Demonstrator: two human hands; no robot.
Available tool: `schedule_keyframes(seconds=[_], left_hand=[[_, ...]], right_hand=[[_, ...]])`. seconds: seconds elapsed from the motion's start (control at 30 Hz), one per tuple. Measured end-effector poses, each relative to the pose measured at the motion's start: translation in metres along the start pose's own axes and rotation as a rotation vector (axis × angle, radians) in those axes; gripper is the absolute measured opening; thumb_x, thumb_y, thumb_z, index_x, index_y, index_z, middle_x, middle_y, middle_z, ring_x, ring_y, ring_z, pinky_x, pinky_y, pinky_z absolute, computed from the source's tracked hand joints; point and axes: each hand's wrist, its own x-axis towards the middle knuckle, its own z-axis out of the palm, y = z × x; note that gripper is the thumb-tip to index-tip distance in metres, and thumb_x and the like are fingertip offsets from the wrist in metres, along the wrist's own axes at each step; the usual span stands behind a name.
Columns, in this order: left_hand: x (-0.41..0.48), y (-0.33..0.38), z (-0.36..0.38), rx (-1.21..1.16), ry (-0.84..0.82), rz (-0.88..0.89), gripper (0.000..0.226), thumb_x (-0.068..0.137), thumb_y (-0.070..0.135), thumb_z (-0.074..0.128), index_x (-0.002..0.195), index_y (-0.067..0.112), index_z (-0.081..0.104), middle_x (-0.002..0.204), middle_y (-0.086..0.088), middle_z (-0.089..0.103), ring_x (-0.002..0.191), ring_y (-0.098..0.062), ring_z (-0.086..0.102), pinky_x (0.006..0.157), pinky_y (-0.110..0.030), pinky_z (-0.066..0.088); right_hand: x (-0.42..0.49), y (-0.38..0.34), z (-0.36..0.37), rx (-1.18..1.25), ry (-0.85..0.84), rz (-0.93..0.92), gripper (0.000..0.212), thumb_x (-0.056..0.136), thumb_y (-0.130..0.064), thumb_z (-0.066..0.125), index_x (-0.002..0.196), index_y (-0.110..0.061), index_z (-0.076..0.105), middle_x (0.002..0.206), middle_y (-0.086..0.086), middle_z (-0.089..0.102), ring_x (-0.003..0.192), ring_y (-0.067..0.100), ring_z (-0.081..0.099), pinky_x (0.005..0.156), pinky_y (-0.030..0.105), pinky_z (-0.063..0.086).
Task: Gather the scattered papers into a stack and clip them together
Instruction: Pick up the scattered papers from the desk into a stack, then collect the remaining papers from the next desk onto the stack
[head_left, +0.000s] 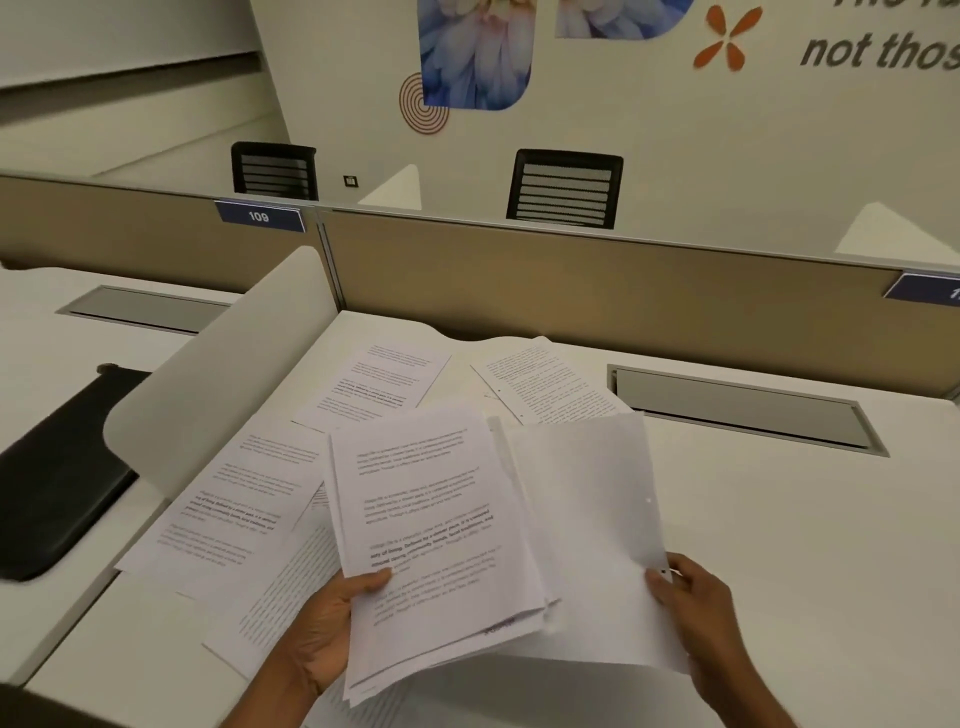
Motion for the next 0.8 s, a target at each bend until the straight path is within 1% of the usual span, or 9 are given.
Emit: schedule_keyframes(seconds=[0.1,0.17,0.27,0.37,0.4,0.47,0.57,0.7,0.8], left_hand=[[0.003,0.0,0.005,0.036,-0.025,0.004,0.048,0.09,-0.009,0.056,0.136,0.004,0.062,0.134,-0.024,0.067,0.124,-0.046,0.062,0.112,-0.059,0.041],[0.002,0.003,0.005,0.068,-0.04,-0.003,0.046,0.09,-0.01,0.058,0.133,0.005,0.064,0.134,-0.024,0.067,0.123,-0.047,0.063,0.109,-0.061,0.045],[-0.002,0.012,-0.004,0.098,-0.032,0.006,0.058,0.078,-0.004,0.074,0.134,0.004,0.064,0.133,-0.024,0.067,0.121,-0.046,0.065,0.101,-0.059,0.053],[-0.006,0.022,-0.023,0.137,-0.025,0.031,0.081,0.061,0.006,0.089,0.137,0.005,0.062,0.136,-0.023,0.066,0.125,-0.045,0.063,0.109,-0.061,0.046],[-0.006,0.024,-0.03,0.145,-0.032,0.03,0.082,0.061,0.007,0.09,0.138,0.005,0.062,0.136,-0.022,0.066,0.125,-0.044,0.062,0.11,-0.061,0.045],[-0.007,0.03,-0.044,0.154,-0.044,0.018,0.067,0.072,0.005,0.081,0.137,0.006,0.062,0.134,-0.021,0.068,0.122,-0.042,0.066,0.102,-0.057,0.053],[-0.006,0.039,-0.063,0.138,-0.074,0.001,0.049,0.086,-0.003,0.069,0.134,0.007,0.064,0.133,-0.022,0.068,0.118,-0.041,0.068,0.092,-0.051,0.06],[-0.001,0.055,-0.087,0.134,-0.08,0.005,0.055,0.084,-0.003,0.07,0.137,0.008,0.062,0.134,-0.021,0.068,0.121,-0.043,0.066,0.096,-0.054,0.058],[0.004,0.067,-0.099,0.19,-0.107,0.011,0.054,0.088,-0.003,0.069,0.14,0.009,0.059,0.135,-0.02,0.068,0.122,-0.042,0.066,0.1,-0.055,0.055]], right_hand=[[-0.003,-0.004,0.031,0.037,-0.098,0.043,0.016,0.092,-0.006,0.066,0.102,-0.013,0.076,0.095,0.009,0.079,0.084,0.032,0.072,0.075,0.039,0.057],[-0.006,-0.011,0.047,0.07,-0.167,0.086,0.017,0.092,-0.009,0.066,0.104,-0.015,0.076,0.098,0.007,0.08,0.091,0.034,0.074,0.082,0.044,0.059],[-0.01,-0.021,0.067,0.119,-0.266,0.132,0.018,0.094,-0.009,0.065,0.108,-0.014,0.075,0.101,0.007,0.08,0.097,0.035,0.074,0.09,0.05,0.06],[-0.014,-0.028,0.086,0.109,-0.337,0.152,0.019,0.096,-0.011,0.064,0.112,-0.014,0.074,0.101,0.007,0.08,0.096,0.035,0.075,0.084,0.046,0.062],[-0.017,-0.03,0.094,0.102,-0.36,0.158,0.019,0.096,-0.011,0.064,0.113,-0.013,0.074,0.101,0.007,0.08,0.095,0.034,0.075,0.08,0.044,0.062],[-0.024,-0.034,0.114,0.07,-0.415,0.172,0.02,0.096,-0.012,0.066,0.115,-0.013,0.073,0.102,0.007,0.08,0.093,0.033,0.076,0.077,0.041,0.062],[-0.033,-0.038,0.142,0.031,-0.5,0.179,0.024,0.095,-0.014,0.068,0.118,-0.012,0.072,0.105,0.007,0.08,0.095,0.03,0.077,0.086,0.046,0.062],[-0.04,-0.044,0.164,-0.007,-0.563,0.199,0.028,0.097,-0.019,0.064,0.124,-0.015,0.07,0.109,0.007,0.079,0.101,0.029,0.075,0.086,0.043,0.061],[-0.038,-0.048,0.168,0.049,-0.546,0.274,0.039,0.1,-0.043,0.055,0.127,-0.018,0.067,0.115,0.009,0.077,0.108,0.033,0.072,0.092,0.049,0.059]])
